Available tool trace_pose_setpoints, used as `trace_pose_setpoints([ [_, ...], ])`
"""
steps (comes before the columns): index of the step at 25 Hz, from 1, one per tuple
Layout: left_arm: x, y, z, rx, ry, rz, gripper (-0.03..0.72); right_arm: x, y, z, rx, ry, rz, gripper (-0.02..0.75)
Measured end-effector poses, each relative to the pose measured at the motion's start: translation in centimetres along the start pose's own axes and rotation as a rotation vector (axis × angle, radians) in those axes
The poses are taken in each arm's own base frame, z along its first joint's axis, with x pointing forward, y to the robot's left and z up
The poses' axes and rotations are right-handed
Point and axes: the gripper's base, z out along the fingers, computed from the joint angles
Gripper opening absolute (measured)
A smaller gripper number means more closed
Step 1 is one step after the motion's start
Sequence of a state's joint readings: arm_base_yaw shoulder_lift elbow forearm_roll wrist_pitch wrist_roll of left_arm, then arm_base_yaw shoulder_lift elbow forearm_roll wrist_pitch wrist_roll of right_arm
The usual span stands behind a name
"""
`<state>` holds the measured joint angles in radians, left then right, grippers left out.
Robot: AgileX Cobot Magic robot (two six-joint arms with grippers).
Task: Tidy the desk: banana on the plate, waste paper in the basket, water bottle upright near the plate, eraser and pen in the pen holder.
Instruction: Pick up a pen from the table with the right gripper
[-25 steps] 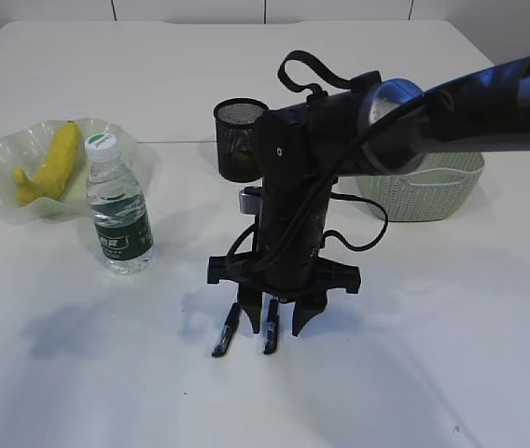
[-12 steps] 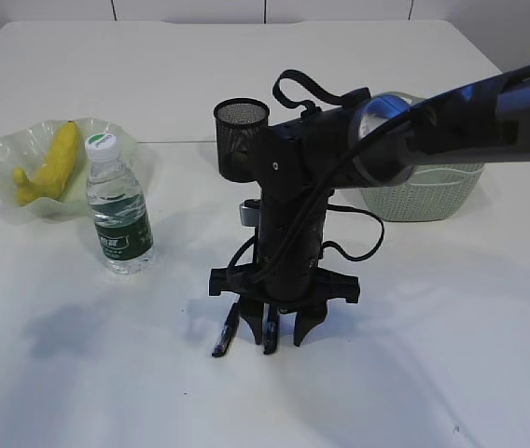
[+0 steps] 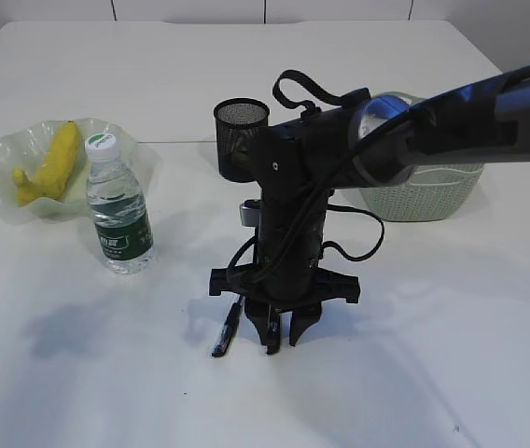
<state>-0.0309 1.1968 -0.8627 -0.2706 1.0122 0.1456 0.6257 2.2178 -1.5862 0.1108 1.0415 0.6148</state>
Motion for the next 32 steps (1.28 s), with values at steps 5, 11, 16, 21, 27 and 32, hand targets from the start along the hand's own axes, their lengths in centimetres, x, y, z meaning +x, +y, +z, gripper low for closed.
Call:
trace_pose_setpoints([
  [5, 0.0, 0.0, 0.0, 0.000, 0.000, 0.000, 0.512, -0.1, 0.1, 0.0, -0.001, -0.001, 0.000, 0.193],
  [11, 0.0, 0.0, 0.0, 0.000, 0.000, 0.000, 0.512, -0.1, 0.0, 0.0, 0.001, -0.001, -0.001, 0.085],
  [16, 0.0, 0.0, 0.0, 0.000, 0.000, 0.000, 0.512, -0.1, 0.0, 0.0, 0.003, -0.001, -0.019, 0.072],
  [21, 0.0, 0.0, 0.0, 0.000, 0.000, 0.000, 0.508, 0.1, -0.1, 0.0, 0.016, 0.019, -0.071, 0.072],
  [27, 0.0, 0.0, 0.0, 0.000, 0.000, 0.000, 0.506, 0.3, -0.6, -0.7, 0.065, 0.026, -0.148, 0.071],
  [32, 0.0, 0.0, 0.0, 0.000, -0.002, 0.000, 0.506, 0.5, -0.8, -3.1, 0.066, -0.020, -0.201, 0.071],
])
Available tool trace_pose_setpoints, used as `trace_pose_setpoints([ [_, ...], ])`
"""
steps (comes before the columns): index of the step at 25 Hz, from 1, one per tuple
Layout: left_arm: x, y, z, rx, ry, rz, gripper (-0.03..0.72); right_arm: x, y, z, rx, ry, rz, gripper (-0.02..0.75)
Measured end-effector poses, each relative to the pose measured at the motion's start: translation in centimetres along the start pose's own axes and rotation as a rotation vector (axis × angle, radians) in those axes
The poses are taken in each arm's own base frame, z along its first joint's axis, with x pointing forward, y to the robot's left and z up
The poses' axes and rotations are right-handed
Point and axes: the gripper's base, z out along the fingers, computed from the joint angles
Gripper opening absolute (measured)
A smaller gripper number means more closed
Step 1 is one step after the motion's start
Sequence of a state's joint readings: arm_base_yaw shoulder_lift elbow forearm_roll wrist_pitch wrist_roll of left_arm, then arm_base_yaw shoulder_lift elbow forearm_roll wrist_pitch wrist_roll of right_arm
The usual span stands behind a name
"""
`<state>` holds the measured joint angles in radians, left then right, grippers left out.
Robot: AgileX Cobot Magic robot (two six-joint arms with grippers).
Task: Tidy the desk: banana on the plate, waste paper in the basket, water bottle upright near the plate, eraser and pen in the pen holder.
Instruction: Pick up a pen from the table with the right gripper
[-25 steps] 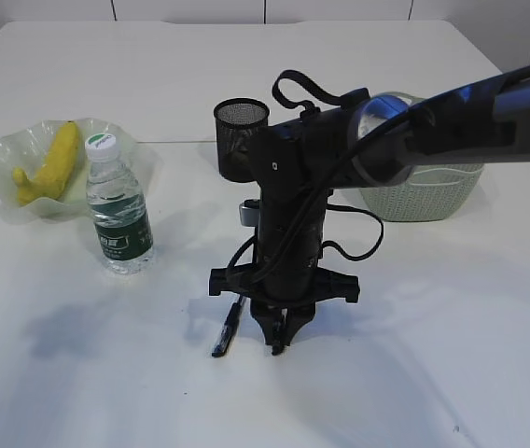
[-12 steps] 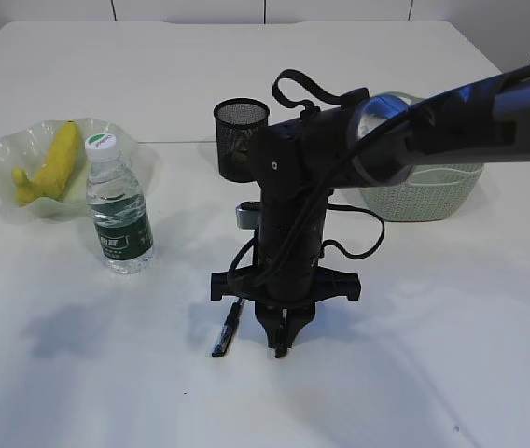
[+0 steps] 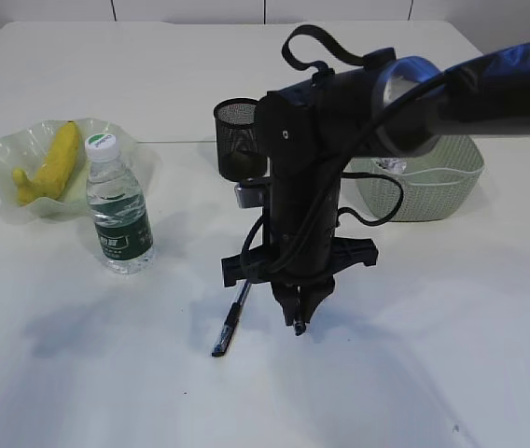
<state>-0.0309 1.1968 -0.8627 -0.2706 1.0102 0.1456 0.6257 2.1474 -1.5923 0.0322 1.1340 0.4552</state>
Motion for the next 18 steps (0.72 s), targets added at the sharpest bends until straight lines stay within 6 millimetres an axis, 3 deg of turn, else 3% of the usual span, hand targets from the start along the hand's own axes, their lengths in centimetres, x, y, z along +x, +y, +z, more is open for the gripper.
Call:
trace_pose_setpoints([
  [7, -0.2, 0.0, 0.0, -0.003, -0.020, 0.000, 0.506, 1.2, -0.7, -2.7, 0.016, -0.003, -0.084, 0.071],
  [18, -0.2, -0.1, 0.0, 0.010, -0.025, -0.009, 0.506, 4.8, -2.4, -7.9, -0.010, -0.079, -0.180, 0.070],
])
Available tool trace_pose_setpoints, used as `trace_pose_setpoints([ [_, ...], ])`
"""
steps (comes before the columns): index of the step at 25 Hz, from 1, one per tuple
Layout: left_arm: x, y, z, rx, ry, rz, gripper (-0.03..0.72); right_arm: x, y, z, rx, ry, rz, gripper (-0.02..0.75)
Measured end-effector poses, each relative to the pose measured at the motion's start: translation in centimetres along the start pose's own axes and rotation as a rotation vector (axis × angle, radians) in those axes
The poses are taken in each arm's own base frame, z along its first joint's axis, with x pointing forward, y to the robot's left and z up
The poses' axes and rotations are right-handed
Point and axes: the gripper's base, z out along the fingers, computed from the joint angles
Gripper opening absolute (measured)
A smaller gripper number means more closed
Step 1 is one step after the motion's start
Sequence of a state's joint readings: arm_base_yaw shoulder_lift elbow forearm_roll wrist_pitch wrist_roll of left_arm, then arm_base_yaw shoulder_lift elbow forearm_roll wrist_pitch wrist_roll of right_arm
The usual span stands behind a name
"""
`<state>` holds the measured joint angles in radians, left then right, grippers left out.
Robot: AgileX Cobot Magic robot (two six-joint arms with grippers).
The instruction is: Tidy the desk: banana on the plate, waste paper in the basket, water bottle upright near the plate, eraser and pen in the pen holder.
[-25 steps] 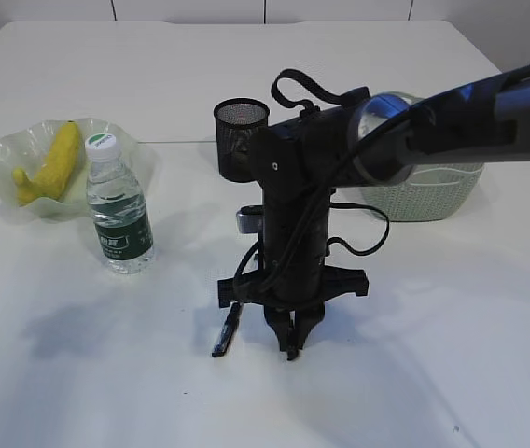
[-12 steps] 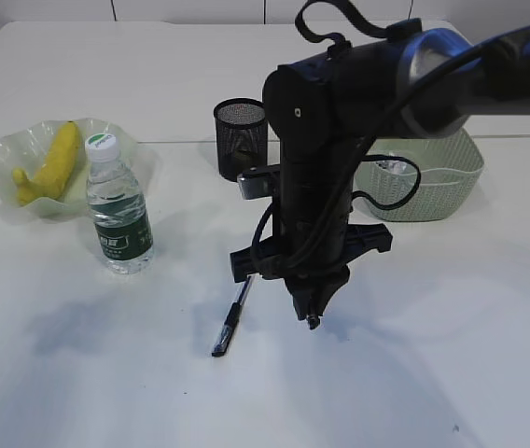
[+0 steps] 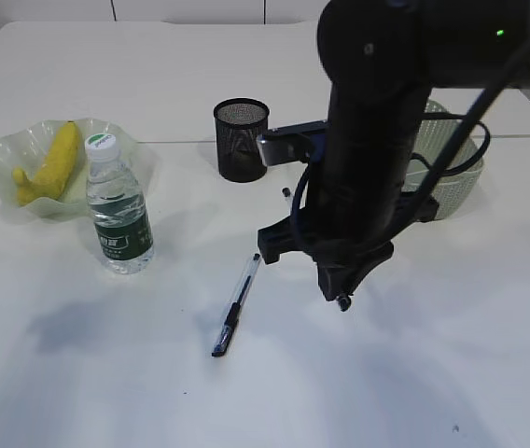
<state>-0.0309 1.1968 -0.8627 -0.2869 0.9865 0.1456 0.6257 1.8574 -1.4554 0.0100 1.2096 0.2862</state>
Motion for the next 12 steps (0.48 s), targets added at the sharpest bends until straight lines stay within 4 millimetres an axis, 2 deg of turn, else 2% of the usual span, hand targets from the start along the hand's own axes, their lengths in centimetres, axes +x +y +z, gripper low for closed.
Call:
trace_pose_setpoints([
  [12, -0.2, -0.6, 0.0, 0.065, -0.022, -0.037, 0.506, 4.2, -0.8, -7.6, -0.083, -0.171, -0.104, 0.070],
])
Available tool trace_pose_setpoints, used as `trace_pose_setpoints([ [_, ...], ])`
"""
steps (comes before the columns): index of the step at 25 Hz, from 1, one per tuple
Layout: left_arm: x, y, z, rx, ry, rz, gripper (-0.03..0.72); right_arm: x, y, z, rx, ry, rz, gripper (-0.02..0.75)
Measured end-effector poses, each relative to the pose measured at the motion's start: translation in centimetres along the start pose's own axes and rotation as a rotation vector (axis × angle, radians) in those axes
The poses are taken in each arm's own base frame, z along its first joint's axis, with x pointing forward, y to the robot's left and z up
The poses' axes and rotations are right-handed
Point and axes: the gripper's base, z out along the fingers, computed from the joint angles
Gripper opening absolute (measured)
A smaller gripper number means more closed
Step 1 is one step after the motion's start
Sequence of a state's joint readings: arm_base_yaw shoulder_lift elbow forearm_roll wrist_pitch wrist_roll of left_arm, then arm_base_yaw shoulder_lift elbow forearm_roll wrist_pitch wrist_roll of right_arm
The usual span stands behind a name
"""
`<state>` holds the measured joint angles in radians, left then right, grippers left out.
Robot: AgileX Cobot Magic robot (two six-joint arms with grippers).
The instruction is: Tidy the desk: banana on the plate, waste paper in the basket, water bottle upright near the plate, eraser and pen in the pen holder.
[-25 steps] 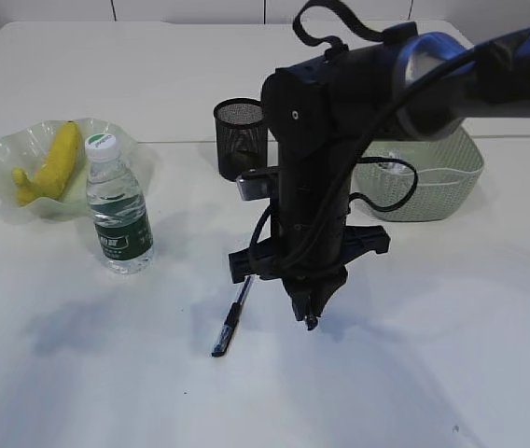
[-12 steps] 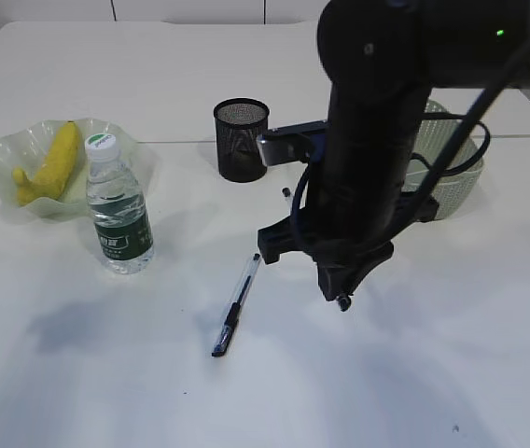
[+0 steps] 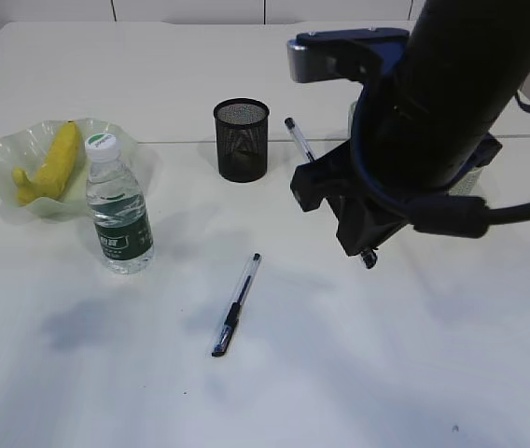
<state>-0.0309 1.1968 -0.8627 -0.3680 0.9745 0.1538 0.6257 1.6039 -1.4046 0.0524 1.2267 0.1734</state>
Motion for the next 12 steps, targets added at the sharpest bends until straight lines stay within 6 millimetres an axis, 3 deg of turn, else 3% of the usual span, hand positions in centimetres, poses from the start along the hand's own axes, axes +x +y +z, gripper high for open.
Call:
trace_pose_setpoints([
  [12, -0.7, -1.9, -0.2, 0.210, -0.072, -0.009, 0.506, 1.6, 1.1, -3.7, -0.146, -0.074, -0.009, 0.070],
])
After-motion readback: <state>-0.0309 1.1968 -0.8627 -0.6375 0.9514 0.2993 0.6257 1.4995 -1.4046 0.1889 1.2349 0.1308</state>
